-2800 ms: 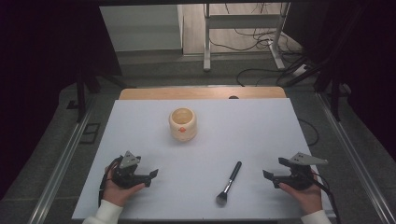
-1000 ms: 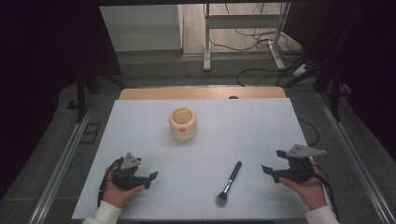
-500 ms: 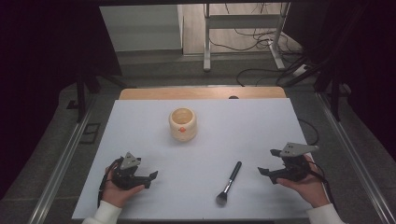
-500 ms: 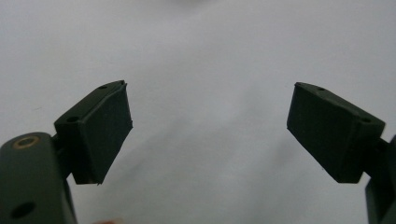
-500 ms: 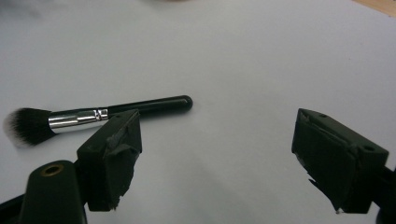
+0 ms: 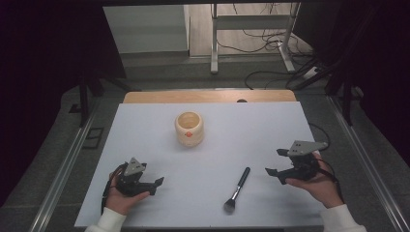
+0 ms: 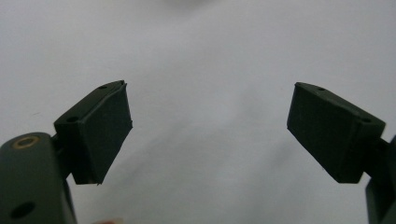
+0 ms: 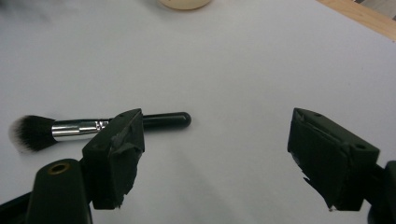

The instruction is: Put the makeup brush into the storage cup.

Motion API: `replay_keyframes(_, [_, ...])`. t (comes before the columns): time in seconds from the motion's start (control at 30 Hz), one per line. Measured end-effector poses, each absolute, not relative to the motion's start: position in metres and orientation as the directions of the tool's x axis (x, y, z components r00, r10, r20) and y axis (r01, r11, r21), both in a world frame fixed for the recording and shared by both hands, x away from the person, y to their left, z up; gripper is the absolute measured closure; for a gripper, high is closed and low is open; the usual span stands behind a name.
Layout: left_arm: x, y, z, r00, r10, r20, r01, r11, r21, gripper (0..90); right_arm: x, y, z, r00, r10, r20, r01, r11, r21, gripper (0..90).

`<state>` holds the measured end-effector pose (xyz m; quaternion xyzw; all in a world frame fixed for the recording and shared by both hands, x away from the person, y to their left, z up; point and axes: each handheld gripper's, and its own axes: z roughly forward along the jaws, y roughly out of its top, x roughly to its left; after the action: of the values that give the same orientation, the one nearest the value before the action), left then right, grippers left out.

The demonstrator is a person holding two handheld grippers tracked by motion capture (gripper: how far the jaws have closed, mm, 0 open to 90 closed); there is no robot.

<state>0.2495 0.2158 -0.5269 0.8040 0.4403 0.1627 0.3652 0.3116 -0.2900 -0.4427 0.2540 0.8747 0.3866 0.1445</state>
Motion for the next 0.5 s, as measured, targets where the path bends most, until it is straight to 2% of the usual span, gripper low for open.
replay_keyframes(0.5, [0.249, 0.215, -0.525, 0.557, 0.829, -0.057, 0.584, -0.342, 0.736, 14.3, 0.322, -0.274, -0.434, -0.889, 0.451, -0.077, 0.271, 0.655, 0.706, 18.2])
